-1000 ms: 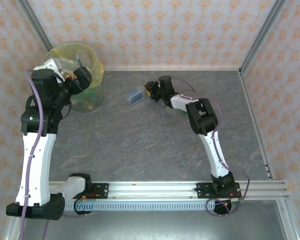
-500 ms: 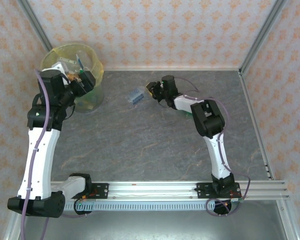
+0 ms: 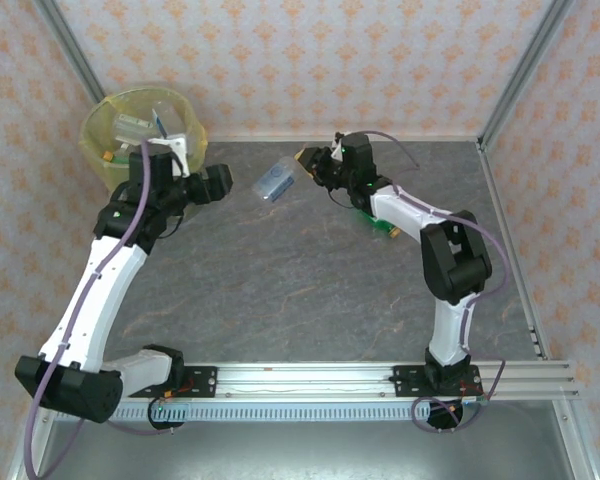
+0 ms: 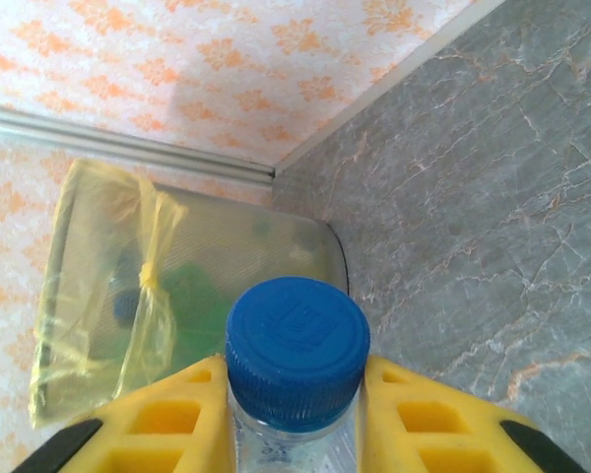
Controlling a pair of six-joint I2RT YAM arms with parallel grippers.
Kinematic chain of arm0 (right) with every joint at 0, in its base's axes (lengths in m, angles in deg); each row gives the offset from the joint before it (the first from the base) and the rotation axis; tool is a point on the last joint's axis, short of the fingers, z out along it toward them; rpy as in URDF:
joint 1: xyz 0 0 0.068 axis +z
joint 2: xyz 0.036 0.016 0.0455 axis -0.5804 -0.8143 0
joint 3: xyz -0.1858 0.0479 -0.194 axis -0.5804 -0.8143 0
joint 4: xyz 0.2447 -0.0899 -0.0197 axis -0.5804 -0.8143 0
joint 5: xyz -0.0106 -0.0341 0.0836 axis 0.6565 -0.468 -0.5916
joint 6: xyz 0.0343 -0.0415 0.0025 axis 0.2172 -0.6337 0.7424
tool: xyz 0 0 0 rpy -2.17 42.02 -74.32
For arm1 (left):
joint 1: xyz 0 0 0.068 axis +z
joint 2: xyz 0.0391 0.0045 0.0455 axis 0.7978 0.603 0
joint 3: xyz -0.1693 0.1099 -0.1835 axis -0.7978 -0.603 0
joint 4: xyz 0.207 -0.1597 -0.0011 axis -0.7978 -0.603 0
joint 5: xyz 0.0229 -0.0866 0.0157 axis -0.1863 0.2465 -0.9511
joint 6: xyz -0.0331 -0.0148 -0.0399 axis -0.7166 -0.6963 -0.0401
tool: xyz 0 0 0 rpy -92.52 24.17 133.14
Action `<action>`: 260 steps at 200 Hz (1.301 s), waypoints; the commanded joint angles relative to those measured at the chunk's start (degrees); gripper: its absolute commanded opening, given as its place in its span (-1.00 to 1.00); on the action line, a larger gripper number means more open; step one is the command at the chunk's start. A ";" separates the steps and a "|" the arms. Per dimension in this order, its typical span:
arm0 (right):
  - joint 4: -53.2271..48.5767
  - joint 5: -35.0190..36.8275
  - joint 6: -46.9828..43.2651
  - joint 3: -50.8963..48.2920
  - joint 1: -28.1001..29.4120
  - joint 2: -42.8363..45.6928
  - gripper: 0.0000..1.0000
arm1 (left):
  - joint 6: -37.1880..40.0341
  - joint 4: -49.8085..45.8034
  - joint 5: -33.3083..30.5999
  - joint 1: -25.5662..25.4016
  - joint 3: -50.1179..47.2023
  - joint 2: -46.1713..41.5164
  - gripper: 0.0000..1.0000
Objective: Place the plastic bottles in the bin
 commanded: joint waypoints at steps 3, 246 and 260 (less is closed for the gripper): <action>-8.46 -2.24 -6.68 -0.28 -0.34 4.86 -0.39 | 6.97 1.91 0.60 -3.90 0.24 2.65 0.82; -14.62 -3.30 -10.34 -4.12 1.50 16.71 -0.40 | 15.49 -1.31 -4.58 -19.36 10.39 23.99 0.41; -14.59 -3.50 -10.26 -4.00 1.51 16.75 -0.40 | 15.58 -0.94 -5.21 -19.49 9.84 23.90 0.38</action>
